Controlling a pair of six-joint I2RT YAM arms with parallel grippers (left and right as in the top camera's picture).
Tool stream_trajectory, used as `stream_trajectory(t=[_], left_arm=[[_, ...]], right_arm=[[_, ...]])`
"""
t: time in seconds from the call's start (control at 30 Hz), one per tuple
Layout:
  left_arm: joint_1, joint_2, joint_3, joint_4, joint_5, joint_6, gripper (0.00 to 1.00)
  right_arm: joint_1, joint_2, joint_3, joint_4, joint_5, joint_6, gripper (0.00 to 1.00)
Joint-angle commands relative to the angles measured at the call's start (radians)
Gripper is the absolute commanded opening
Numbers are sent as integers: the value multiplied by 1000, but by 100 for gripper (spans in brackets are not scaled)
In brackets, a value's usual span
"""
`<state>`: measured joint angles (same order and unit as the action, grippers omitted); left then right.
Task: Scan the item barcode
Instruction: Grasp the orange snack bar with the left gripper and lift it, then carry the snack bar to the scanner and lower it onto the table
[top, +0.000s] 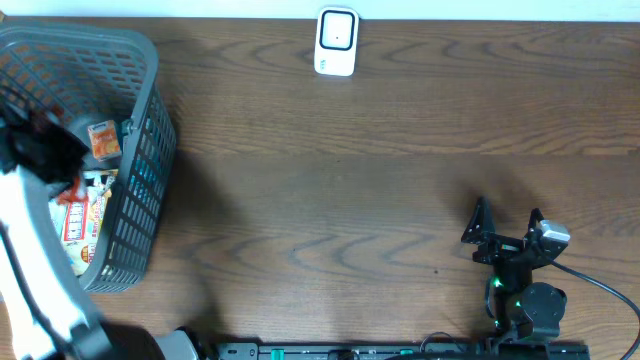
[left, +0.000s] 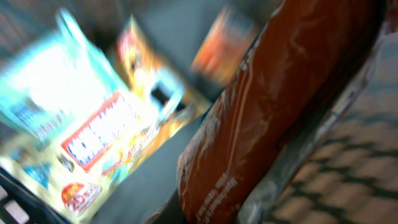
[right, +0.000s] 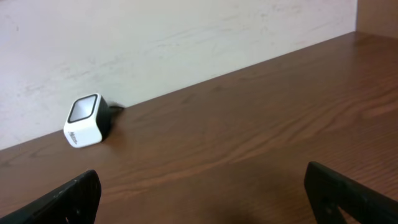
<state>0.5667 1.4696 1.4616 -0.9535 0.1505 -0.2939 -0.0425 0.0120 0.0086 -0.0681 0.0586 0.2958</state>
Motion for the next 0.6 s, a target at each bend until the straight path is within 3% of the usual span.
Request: stream_trajectory(t=[0.0,0.1,0.27,0.37,0.57], left_arm=[[-2,-129,42,28,-4,-115,7],[-2,-237,42,64,47,-259,7],[-76,-347,42,180,399,-310,7],[-216,-359,39,233,501,-309,7],[-615,-270,0,343,458,-203,7]], right_arm=[[3,-5,-3,-2,-2,3,99],[3,-5,-3,-2,-1,3,99],[3,-5,-3,-2,-1,3,99],[3,-5,-3,-2,-1,3,99],[3,-5,-3,-2,-1,3,99]])
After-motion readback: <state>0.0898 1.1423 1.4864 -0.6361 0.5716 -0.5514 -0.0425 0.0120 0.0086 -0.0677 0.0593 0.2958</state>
